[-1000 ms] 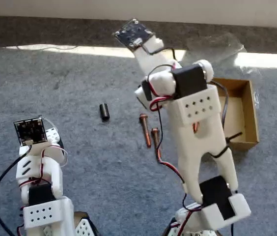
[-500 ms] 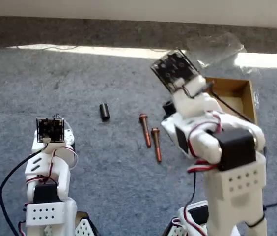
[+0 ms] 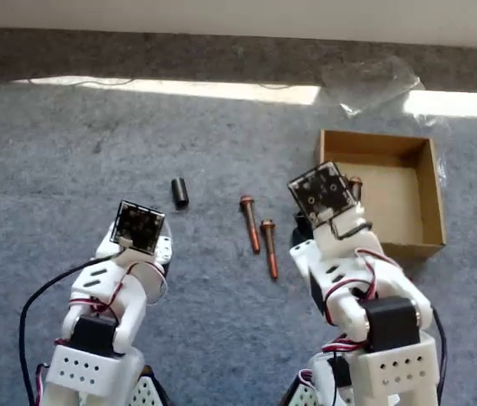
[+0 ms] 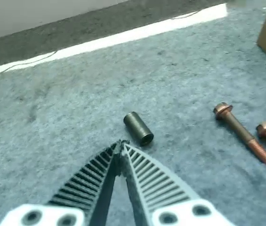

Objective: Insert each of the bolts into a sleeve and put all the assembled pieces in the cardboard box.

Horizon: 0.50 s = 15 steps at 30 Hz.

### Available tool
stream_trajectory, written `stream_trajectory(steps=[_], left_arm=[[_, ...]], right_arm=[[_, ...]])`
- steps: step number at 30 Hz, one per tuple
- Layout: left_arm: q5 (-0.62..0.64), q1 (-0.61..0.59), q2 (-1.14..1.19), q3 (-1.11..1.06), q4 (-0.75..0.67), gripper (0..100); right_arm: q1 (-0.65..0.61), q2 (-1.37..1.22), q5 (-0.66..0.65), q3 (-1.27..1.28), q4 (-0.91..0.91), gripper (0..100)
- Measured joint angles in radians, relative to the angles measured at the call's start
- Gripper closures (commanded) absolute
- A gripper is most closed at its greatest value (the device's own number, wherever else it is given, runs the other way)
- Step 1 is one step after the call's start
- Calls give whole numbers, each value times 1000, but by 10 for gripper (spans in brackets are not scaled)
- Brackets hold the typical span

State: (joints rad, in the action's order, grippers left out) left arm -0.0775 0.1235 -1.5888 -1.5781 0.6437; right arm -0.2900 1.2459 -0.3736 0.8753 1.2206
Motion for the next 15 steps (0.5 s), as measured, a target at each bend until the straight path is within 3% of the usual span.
stream_trajectory(steps=[9,15], left_arm=[[95,232,0,100,21,980],[129,292,0,198,86,982]], right_arm=[[117,129,35,244,-147,994],[121,164,55,379,-238,994]])
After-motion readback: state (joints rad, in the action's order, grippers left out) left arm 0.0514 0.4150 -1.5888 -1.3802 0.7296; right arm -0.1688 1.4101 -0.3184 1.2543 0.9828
